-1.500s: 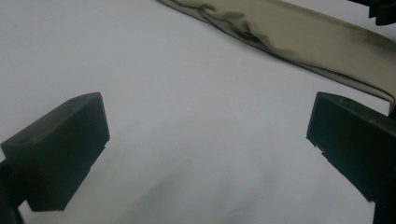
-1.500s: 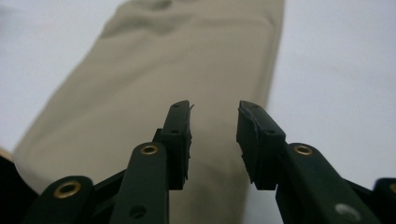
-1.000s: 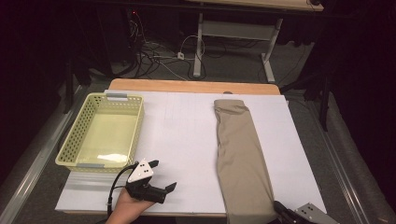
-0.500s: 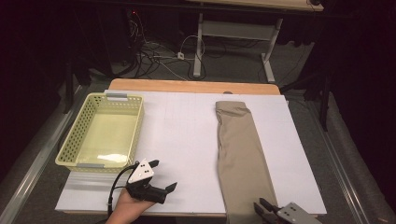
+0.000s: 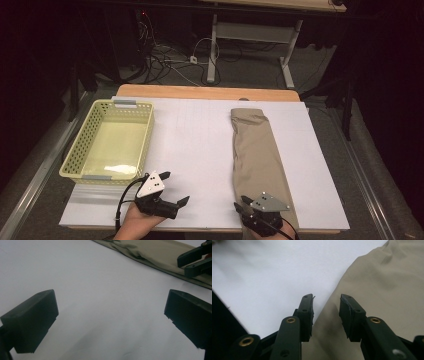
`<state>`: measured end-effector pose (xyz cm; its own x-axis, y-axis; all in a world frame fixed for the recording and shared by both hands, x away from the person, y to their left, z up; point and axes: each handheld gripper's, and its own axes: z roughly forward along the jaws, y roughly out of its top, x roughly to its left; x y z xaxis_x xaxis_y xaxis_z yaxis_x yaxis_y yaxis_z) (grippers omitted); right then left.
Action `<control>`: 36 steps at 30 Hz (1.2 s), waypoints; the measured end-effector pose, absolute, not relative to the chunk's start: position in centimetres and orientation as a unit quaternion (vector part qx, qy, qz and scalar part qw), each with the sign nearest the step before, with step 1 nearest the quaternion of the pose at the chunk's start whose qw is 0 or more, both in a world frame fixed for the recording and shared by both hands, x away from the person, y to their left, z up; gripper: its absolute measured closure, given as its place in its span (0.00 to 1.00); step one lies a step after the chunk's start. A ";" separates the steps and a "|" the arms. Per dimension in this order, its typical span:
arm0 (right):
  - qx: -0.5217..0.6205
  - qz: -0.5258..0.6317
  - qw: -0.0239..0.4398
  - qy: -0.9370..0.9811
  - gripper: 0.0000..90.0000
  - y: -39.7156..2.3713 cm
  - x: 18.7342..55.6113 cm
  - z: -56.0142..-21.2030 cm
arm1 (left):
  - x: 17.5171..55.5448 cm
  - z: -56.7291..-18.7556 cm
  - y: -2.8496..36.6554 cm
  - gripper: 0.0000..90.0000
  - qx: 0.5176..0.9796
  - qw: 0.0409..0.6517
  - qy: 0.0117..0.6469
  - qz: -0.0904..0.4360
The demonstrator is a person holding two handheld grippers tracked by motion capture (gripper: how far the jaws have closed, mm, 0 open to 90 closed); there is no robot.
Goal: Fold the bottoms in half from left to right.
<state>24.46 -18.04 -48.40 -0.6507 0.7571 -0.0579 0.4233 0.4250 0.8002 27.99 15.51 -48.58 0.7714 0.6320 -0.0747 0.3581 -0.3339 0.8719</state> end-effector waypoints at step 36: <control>0.380 0.463 0.200 0.776 0.99 -21.5 24.5 -46.1 | 33.7 -47.8 -1.2 0.17 0.865 0.378 0.312 0.109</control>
